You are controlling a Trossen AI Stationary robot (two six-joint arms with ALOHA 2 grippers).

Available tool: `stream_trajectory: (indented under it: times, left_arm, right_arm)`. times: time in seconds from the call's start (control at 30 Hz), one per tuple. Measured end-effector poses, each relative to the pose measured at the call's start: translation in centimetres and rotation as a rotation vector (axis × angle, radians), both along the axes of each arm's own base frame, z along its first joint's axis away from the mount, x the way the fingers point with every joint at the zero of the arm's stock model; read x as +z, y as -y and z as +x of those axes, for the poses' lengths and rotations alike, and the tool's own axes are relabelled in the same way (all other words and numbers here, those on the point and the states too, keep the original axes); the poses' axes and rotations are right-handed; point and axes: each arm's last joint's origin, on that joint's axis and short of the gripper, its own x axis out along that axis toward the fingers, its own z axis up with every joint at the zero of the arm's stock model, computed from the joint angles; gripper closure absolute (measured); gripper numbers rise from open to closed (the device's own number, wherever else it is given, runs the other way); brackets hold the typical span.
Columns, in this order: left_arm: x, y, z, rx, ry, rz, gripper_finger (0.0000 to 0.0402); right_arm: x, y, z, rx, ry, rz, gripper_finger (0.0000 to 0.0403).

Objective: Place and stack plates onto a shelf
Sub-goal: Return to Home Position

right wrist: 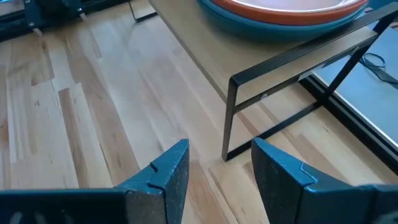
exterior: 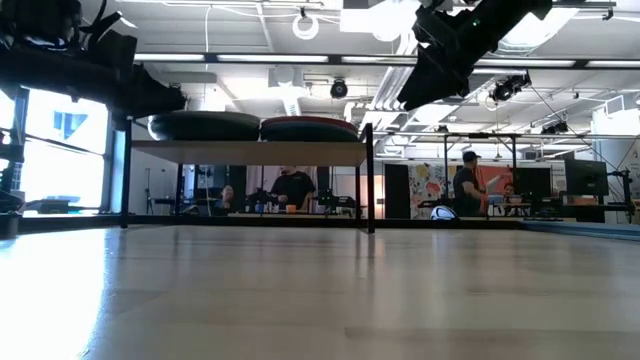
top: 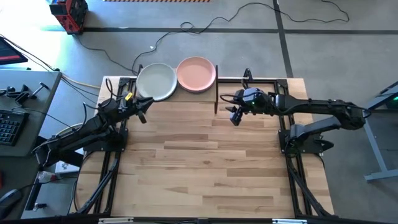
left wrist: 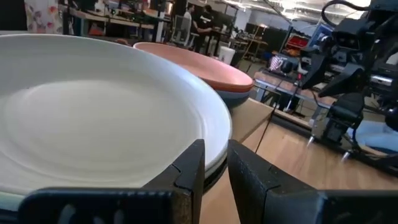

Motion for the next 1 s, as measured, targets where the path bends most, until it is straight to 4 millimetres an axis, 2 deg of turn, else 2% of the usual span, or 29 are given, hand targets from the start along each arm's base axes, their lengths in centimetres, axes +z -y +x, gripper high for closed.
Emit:
stream_trajectory:
  times: [0.13,0.3,0.43,0.63,0.8,1.0]
  left_arm:
    - [0.7,0.1,0.0,-0.023,0.030,0.051,0.0342]
    - [2.8,0.7,-0.1,-0.165,0.090,0.124,0.0342]
    - [3.9,1.0,-0.4,-0.205,0.106,0.138,0.0342]
    - [3.9,1.0,-0.5,-0.201,0.079,0.116,0.0342]
    - [2.9,1.0,-0.5,-0.204,-0.002,0.051,0.0342]
    - [2.2,1.5,-0.3,-0.309,-0.052,0.012,0.0342]
  right_arm:
    - [0.0,0.0,0.0,0.000,-0.001,0.000,0.0249]
    - [-0.1,-0.2,0.1,0.008,-0.006,0.009,0.0249]
    - [-0.2,-0.5,0.2,0.021,-0.010,0.010,0.0249]
    - [-0.2,-0.5,0.2,0.021,-0.011,0.010,0.0249]
    - [-0.2,-0.5,0.2,0.020,-0.010,0.011,0.0249]
    - [-0.4,-0.5,0.4,0.012,-0.013,0.027,0.0249]
